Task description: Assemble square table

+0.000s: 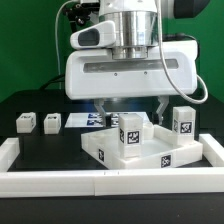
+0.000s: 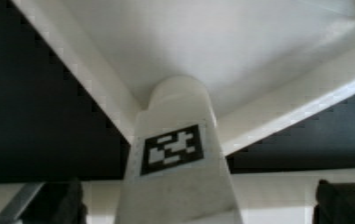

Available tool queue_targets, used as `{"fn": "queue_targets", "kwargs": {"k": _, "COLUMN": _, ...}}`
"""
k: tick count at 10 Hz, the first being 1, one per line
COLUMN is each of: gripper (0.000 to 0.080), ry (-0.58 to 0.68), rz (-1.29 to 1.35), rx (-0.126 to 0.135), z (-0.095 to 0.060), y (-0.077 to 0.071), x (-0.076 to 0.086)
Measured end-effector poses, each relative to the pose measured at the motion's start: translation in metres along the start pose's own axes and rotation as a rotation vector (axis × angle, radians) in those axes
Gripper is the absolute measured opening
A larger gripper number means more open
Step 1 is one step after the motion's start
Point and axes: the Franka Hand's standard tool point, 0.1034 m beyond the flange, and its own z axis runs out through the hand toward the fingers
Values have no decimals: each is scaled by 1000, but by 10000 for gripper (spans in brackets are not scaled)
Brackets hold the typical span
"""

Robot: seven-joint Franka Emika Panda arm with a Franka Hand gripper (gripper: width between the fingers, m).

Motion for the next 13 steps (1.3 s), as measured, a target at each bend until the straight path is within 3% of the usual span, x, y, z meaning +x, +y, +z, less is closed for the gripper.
{"fn": "queue_targets", "kwargs": {"k": 4, "gripper": 649, "ry": -7, "rz": -266, "rx": -28, "z": -1, "y": 2, "x": 2}}
{"fn": "queue_targets", "kwargs": {"k": 6, "gripper": 399, "ry": -7, "rz": -265, "rx": -28, "z": -1, "y": 2, "x": 1}}
{"fn": "queue_targets", "kwargs": {"k": 7, "gripper": 399, "ry": -7, "rz": -265, "rx": -28, "z": -1, "y": 2, "x": 1}}
{"fn": "queue_targets", "kwargs": {"k": 8, "gripper": 290, "ry": -7, "rz": -265, "rx": -28, "z": -1, "y": 2, "x": 1}}
{"fn": "queue_targets", "kwargs": {"k": 11, "gripper": 290, "ry": -6, "rz": -234, "rx": -28, "z": -1, "y": 2, "x": 1}}
{"fn": "queue_targets", "kwargs": {"k": 13, "gripper": 290, "ry": 0, "rz": -75, "rx": -25, "z": 0, "y": 2, "x": 1}}
